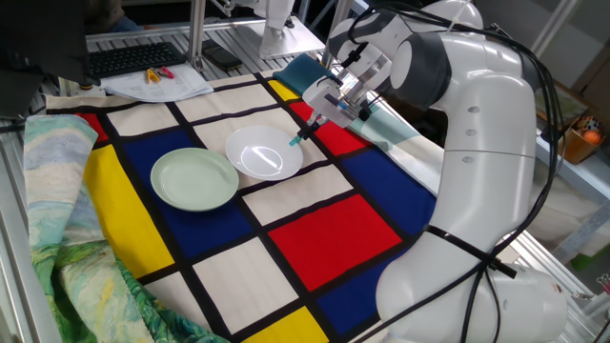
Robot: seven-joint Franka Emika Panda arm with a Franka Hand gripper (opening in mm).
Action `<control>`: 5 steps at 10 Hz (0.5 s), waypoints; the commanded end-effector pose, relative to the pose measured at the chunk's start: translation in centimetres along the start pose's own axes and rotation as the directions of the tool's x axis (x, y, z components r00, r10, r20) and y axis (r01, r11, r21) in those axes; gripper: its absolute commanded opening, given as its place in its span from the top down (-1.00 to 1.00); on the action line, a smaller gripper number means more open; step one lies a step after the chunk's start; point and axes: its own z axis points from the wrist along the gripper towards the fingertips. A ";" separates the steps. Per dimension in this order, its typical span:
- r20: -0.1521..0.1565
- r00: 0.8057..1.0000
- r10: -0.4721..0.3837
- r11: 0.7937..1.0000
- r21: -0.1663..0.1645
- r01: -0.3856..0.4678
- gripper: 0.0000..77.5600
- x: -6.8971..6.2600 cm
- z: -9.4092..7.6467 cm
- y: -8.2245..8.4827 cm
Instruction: Use a clamp
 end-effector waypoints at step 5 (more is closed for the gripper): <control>-0.020 0.998 0.060 0.997 0.043 -0.060 0.97 0.5 -2.3 2.2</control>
